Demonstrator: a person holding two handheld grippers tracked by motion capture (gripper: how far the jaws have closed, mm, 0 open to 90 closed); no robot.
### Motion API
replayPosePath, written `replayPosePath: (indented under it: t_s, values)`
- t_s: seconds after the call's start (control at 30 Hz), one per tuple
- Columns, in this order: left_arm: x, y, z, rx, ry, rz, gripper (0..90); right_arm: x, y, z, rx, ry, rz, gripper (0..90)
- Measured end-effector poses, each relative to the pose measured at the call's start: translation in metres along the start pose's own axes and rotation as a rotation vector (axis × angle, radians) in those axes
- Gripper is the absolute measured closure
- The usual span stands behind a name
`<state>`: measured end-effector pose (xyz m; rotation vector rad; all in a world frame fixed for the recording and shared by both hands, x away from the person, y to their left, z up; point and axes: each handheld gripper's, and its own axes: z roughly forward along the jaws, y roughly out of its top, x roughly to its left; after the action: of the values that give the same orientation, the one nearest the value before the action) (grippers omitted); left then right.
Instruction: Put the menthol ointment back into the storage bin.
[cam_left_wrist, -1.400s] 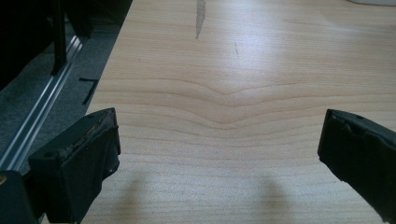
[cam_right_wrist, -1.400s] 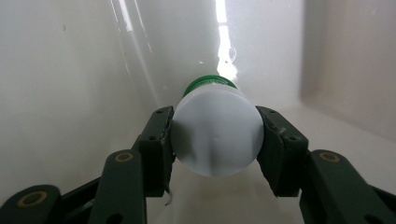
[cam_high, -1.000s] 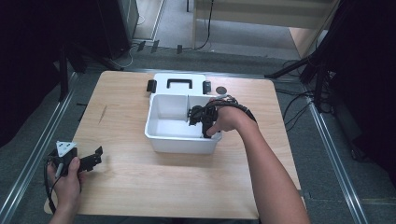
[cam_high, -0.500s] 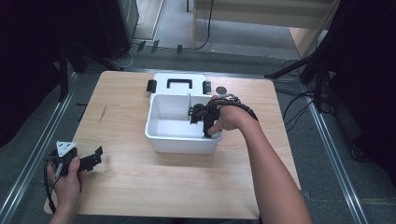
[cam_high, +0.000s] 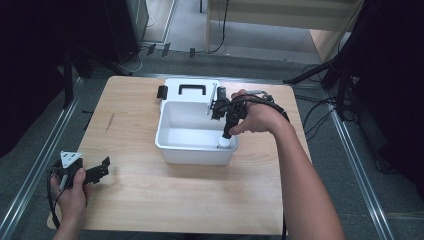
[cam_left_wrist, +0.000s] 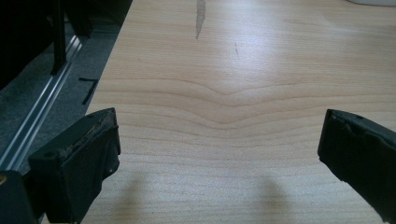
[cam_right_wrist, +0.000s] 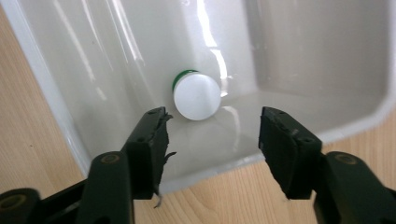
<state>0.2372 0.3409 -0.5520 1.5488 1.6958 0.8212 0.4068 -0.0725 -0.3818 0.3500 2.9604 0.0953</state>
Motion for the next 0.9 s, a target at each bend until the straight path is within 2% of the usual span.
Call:
replayPosePath:
  t_s: [0.03,0.23,0.3,0.37,0.4,0.43,0.5,0.6,0.67,0.73,0.9]
  values:
    - [0.0,0.0,0.0,0.0,-0.001,0.0,0.0,-0.002,-0.007,-0.008,-0.027,-0.015,0.03,37.8]
    - [0.0,0.0,0.0,0.003,0.001,0.003,0.0,-0.004,-0.025,-0.025,-0.085,-0.029,0.104,31.9]
    - [0.0,0.0,0.0,0.003,0.001,0.004,0.0,-0.005,-0.031,-0.028,-0.105,-0.023,0.134,27.1]
    - [0.0,0.0,0.0,0.003,0.002,0.003,0.0,-0.006,-0.039,-0.031,-0.121,-0.013,0.187,21.5]
    - [0.0,0.0,0.0,0.004,0.002,0.003,0.0,-0.006,-0.044,-0.031,-0.127,-0.018,0.211,21.5]
    - [0.0,0.0,0.0,0.003,0.002,0.002,0.0,-0.007,-0.047,-0.032,-0.13,-0.027,0.232,16.8]
    - [0.0,0.0,0.0,0.001,0.003,0.002,0.0,-0.007,-0.053,-0.031,-0.137,-0.037,0.27,13.7]
    - [0.0,0.0,0.0,0.001,0.004,0.002,0.0,-0.007,-0.07,-0.027,-0.179,-0.044,0.352,12.9]
    - [0.0,0.0,0.0,0.002,0.004,0.003,0.0,-0.007,-0.073,-0.025,-0.19,-0.046,0.365,12.6]
    - [0.0,0.0,0.0,0.003,0.004,0.001,0.0,-0.006,-0.087,-0.016,-0.23,-0.061,0.424,8.9]
    - [0.0,0.0,0.0,0.002,0.004,0.004,0.0,-0.001,-0.108,-0.002,-0.289,-0.063,0.496,0.8]
